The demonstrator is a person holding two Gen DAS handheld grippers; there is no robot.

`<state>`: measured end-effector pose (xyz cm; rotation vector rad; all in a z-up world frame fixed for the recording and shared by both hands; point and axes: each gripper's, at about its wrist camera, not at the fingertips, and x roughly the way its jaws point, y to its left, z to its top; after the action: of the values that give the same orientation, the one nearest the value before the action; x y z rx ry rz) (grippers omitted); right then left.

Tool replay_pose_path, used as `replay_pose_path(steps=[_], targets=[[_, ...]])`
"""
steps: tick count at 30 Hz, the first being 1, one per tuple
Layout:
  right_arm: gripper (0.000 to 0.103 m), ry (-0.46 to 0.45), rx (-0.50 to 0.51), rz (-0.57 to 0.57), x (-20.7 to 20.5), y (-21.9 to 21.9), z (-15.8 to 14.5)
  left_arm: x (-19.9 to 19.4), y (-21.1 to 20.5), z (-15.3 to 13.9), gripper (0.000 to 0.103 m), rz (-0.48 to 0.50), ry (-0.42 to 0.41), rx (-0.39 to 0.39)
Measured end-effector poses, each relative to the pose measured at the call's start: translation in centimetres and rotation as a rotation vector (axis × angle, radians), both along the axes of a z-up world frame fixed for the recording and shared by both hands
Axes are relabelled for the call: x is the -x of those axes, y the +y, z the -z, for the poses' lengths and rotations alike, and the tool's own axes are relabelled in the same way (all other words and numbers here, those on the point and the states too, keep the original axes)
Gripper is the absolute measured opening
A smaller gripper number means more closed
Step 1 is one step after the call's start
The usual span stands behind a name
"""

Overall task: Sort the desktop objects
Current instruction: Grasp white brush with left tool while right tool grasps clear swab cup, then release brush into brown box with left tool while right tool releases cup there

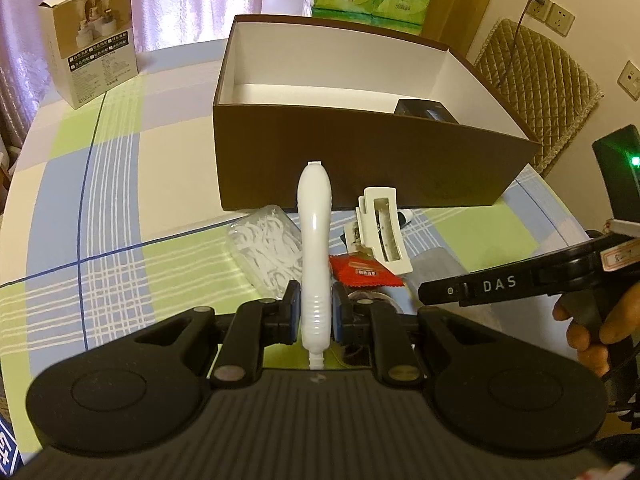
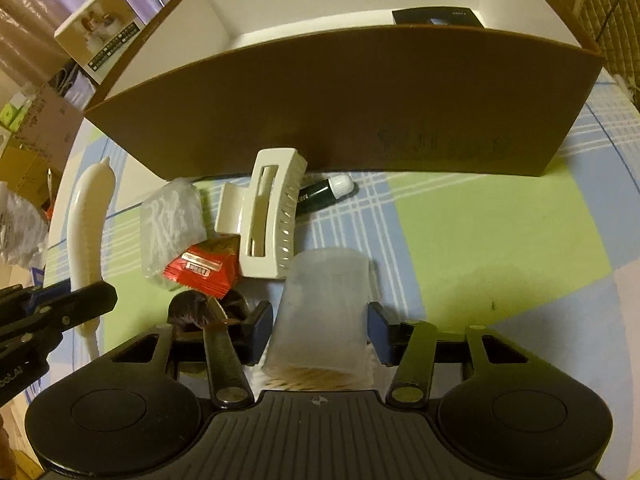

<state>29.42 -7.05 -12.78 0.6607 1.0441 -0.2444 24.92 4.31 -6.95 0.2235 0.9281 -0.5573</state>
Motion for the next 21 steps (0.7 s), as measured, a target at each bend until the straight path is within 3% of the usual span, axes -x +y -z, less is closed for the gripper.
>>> replay_pose_path(steps=[11, 21], targets=[[0.042, -0.022, -0.026, 0.045, 0.4, -0.1, 0.0, -1.1, 1.0, -0.1, 0.012, 0.030, 0.018, 0.031], [0.042, -0.106, 0.007, 0.132, 3.7, -1.5, -4.1, -2.5, 0.9, -2.7, 0.012, 0.060, -0.005, 0.081]])
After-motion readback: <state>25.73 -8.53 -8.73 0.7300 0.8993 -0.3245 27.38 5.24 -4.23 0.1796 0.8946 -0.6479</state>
